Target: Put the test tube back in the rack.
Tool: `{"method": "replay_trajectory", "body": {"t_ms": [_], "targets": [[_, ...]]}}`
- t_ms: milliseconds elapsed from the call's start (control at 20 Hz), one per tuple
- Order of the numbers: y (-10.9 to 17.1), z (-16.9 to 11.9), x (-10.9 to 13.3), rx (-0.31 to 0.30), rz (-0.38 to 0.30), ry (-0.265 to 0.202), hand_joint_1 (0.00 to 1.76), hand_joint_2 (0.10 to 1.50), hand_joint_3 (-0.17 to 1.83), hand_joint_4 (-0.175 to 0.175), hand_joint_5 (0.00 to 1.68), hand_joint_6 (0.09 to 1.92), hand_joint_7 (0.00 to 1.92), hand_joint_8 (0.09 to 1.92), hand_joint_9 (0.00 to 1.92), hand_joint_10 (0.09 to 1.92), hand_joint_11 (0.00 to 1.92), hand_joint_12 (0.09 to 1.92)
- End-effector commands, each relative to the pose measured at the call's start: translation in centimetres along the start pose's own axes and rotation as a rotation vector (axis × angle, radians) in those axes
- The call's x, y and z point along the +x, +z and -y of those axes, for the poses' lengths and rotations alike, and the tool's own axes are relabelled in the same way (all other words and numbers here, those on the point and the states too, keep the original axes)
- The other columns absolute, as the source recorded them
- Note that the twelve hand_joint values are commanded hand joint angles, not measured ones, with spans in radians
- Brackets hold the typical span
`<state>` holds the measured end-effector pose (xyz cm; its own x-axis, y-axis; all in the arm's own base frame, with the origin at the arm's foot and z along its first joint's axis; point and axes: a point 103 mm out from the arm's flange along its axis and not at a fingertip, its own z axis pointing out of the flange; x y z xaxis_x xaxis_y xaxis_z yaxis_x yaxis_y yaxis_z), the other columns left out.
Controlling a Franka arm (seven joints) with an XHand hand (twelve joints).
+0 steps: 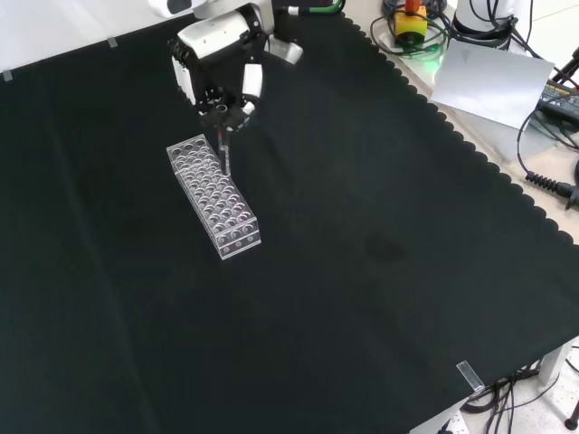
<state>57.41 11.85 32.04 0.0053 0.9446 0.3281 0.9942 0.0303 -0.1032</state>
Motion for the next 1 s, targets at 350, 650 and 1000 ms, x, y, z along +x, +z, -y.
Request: {"method": "replay_trajectory", "body": {"t_ms": [350,650,1000], "targets": [[1.9,-1.1,-1.3,0.008,-0.018,0.026,1.23,0.6,0.67,-0.175,1.43,0.37,1.85,0.39,1.77,0.27,1.33,0.88],[3.7,-1.3,-0.8,0.028,-0.027,0.022,1.23,0.6,0.67,-0.175,1.43,0.37,1.85,0.39,1.77,0.27,1.33,0.88],[5.1,-1.6,-1.2,0.043,-0.016,0.034,1.23,0.6,0.67,-0.175,1.43,0.37,1.85,0.39,1.77,0.27,1.33,0.88]]}}
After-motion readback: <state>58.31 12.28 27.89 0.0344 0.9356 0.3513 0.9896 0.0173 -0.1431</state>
